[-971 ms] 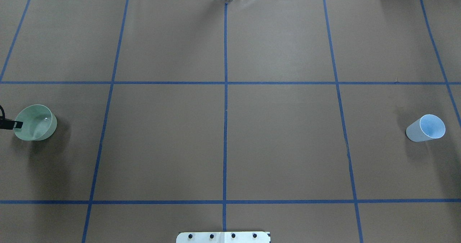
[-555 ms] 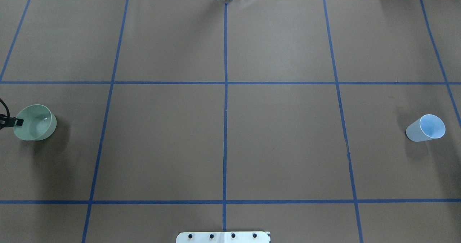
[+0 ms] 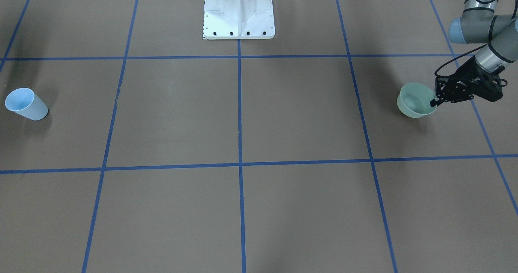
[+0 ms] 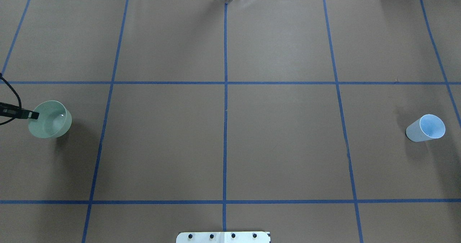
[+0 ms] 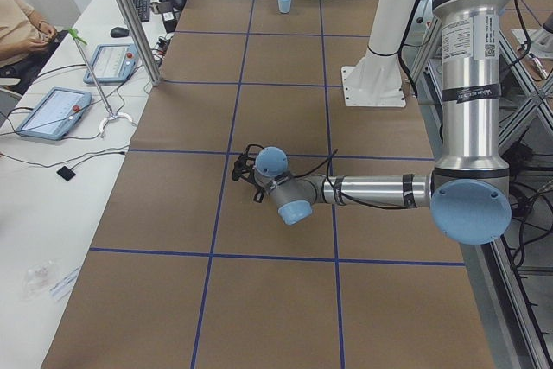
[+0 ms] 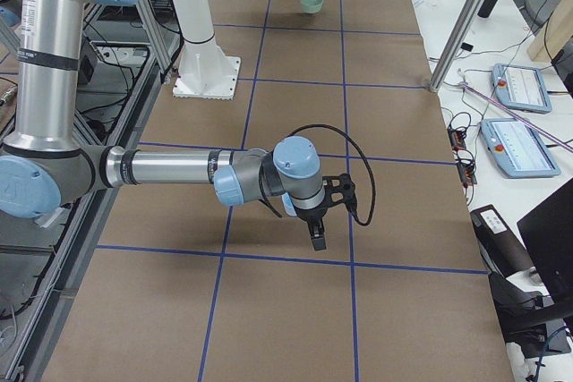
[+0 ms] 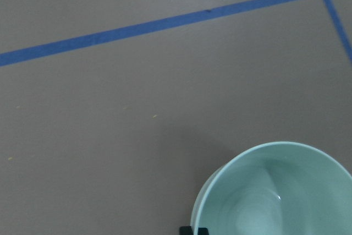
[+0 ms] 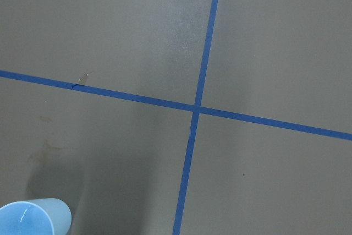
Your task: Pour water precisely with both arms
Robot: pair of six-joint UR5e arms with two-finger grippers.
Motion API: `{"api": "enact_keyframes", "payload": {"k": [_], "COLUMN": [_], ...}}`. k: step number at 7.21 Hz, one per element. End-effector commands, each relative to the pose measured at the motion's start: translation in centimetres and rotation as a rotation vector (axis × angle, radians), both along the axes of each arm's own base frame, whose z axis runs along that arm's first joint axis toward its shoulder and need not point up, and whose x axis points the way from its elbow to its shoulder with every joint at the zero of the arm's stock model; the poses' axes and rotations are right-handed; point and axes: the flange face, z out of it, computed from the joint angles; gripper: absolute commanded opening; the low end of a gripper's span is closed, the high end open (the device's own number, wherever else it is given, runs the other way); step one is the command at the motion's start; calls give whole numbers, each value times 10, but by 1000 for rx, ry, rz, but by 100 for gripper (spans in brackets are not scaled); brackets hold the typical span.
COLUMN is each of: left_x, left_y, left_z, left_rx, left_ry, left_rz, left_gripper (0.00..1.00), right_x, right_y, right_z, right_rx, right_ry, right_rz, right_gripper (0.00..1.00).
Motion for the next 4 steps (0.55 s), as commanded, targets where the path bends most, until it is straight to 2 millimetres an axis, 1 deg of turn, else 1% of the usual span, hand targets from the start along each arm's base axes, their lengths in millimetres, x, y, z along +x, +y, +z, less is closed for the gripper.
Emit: {"api": "enact_keyframes", "payload": {"k": [1, 2, 3, 4], "left_x": [35, 66, 109, 176], "left_y": [-45, -63, -68, -58], "left_z": [-92, -134, -169, -212], "left_rx": [-58, -88, -99, -137], "left_ry": [39, 33, 31, 24], "left_rz": [-30, -23, -24, -36], "left_gripper": [0, 0, 0, 0], "right_x": [0, 0, 0, 0], "right_y": [0, 0, 1, 1], "right_z": [0, 1, 1, 1], "right_rx": [2, -1, -5, -8], "right_ry": [6, 6, 5, 4], "right_rz": [2, 2, 5, 9], "right_gripper": [100, 100, 100, 100]}}
